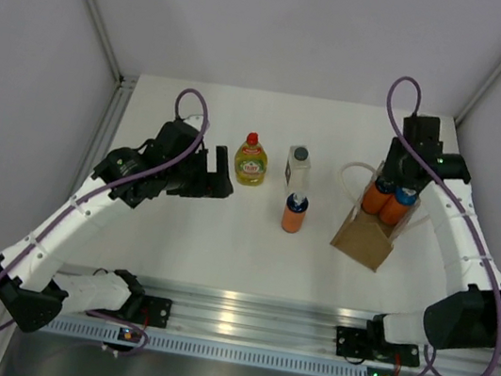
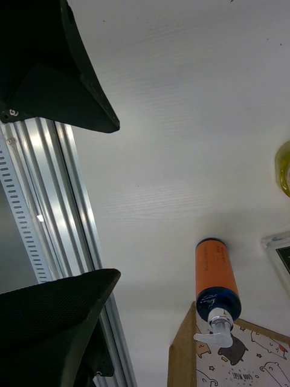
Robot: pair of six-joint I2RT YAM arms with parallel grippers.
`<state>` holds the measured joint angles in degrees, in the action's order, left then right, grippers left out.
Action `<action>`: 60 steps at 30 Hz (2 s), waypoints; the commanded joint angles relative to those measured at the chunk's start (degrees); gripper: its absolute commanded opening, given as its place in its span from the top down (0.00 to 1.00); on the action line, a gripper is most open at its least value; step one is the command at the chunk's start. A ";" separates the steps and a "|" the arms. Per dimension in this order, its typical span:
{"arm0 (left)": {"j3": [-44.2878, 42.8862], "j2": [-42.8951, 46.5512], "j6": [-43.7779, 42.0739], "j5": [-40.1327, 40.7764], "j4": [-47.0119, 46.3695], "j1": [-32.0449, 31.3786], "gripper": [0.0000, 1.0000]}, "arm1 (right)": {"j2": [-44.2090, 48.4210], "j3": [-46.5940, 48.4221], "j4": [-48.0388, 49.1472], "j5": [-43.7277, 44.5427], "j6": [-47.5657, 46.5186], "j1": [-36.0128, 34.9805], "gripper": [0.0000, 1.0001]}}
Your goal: Take the personal care products out of the canvas bag
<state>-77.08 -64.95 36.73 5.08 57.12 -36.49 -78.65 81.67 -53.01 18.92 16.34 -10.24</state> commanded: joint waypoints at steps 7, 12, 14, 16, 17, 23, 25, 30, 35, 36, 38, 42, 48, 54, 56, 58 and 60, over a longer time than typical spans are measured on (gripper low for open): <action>-1.06 -0.27 -1.84 -1.57 -0.70 -0.16 0.02 | -5.36 4.81 3.88 -14.44 -19.50 4.08 0.51; -1.14 0.00 -2.89 -1.65 -0.52 -0.16 0.02 | -9.49 6.22 3.88 -15.22 -21.61 5.84 0.52; -1.06 0.26 -3.07 -1.39 -0.70 -0.16 0.02 | -10.29 6.22 3.80 -15.84 -22.40 5.93 0.56; -0.88 0.44 -3.24 -1.22 -0.61 -0.16 0.02 | -11.08 5.96 3.97 -16.19 -22.75 5.93 0.59; -0.79 0.44 -3.42 -1.13 -0.70 -0.16 0.02 | -11.26 5.78 4.06 -16.11 -23.19 6.02 0.61; -0.71 0.17 -3.68 -1.13 -0.61 -0.25 0.02 | -12.05 5.78 4.59 -16.19 -23.55 6.11 0.67; -0.62 0.09 -3.51 -1.13 -0.61 -0.16 0.02 | -12.14 5.69 4.85 -15.84 -23.55 6.28 0.68; -0.27 0.26 -3.42 -1.21 -0.61 -0.16 0.02 | -11.53 6.22 4.94 -16.45 -23.02 6.37 0.68; -0.79 -0.17 -3.95 -2.26 -0.70 -0.16 0.02 | -11.26 6.75 5.02 -16.54 -22.67 6.55 0.71; -1.05 -0.27 -4.30 -3.05 -0.61 -0.16 0.02 | -11.35 6.58 4.94 -16.63 -22.75 6.72 0.73; -1.75 -0.79 -4.74 -4.11 -0.70 -0.16 0.02 | -11.79 6.14 5.03 -16.81 -22.84 6.90 0.74; -2.99 -1.32 -5.88 -7.10 -0.70 -0.25 0.02 | -11.79 4.91 5.73 -16.72 -22.84 6.99 0.80; -3.96 -2.02 -6.50 -10.26 -0.87 -0.34 0.02 | -10.73 4.29 6.69 -16.81 -22.49 7.51 0.93; -3.34 -1.76 -6.85 -15.36 -3.24 -1.21 0.02 | -8.80 4.20 7.92 -18.03 -21.09 8.04 1.00; -2.99 -1.41 -6.67 -16.50 -4.65 -1.30 0.02 | -7.93 3.94 8.63 -18.56 -20.56 8.22 1.00; -2.81 -1.41 -6.32 -17.12 -5.35 -1.30 0.02 | -7.48 3.68 9.07 -18.57 -20.12 8.22 1.00; -2.73 -1.67 -5.97 -16.95 -5.44 -1.39 0.02 | -7.04 2.97 9.68 -19.44 -20.03 8.31 1.00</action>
<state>-78.87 -67.02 30.96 -9.78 55.55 -37.58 -89.71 84.60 -49.76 1.32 -4.78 -3.07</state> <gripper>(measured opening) 0.983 0.226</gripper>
